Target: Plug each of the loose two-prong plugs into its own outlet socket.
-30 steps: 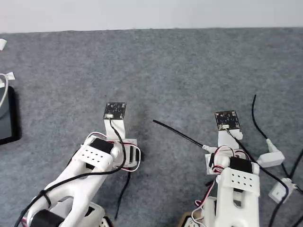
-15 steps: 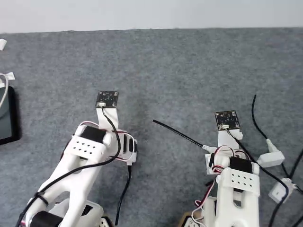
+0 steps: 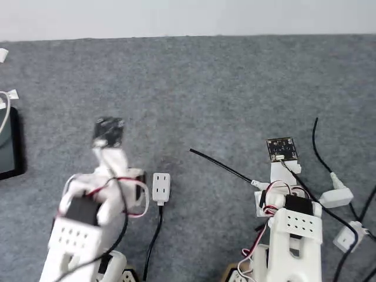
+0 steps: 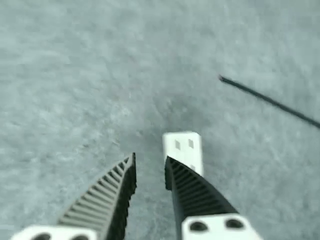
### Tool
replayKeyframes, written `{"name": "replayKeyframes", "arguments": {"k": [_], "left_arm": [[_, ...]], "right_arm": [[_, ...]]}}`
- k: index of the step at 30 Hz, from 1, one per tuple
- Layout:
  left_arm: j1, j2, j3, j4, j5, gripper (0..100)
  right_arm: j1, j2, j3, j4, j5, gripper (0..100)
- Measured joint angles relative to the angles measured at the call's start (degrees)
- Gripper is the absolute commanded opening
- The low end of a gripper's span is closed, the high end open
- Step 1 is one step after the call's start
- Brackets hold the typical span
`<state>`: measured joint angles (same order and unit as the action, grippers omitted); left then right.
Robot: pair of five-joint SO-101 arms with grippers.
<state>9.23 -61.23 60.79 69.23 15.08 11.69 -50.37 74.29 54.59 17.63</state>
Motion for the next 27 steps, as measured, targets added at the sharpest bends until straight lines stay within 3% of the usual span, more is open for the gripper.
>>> {"name": "replayKeyframes", "arguments": {"k": [7,15,22,27], "left_arm": [[-7.8,-12.6,8.9,-0.2,-5.1,2],[-8.8,-13.5,17.6,-0.2,-6.2,2],[-10.9,-13.5,21.6,-0.4,-7.6,2],[-11.5,-13.5,21.7,-0.8,-8.1,2]], "right_arm": [[0.0,0.0,0.0,0.0,0.0,1.6],[0.0,0.8,-1.8,1.8,1.8,1.3],[-4.7,12.0,-11.1,4.3,2.5,1.3],[-7.6,23.6,-15.2,-1.5,7.9,5.6]]}}
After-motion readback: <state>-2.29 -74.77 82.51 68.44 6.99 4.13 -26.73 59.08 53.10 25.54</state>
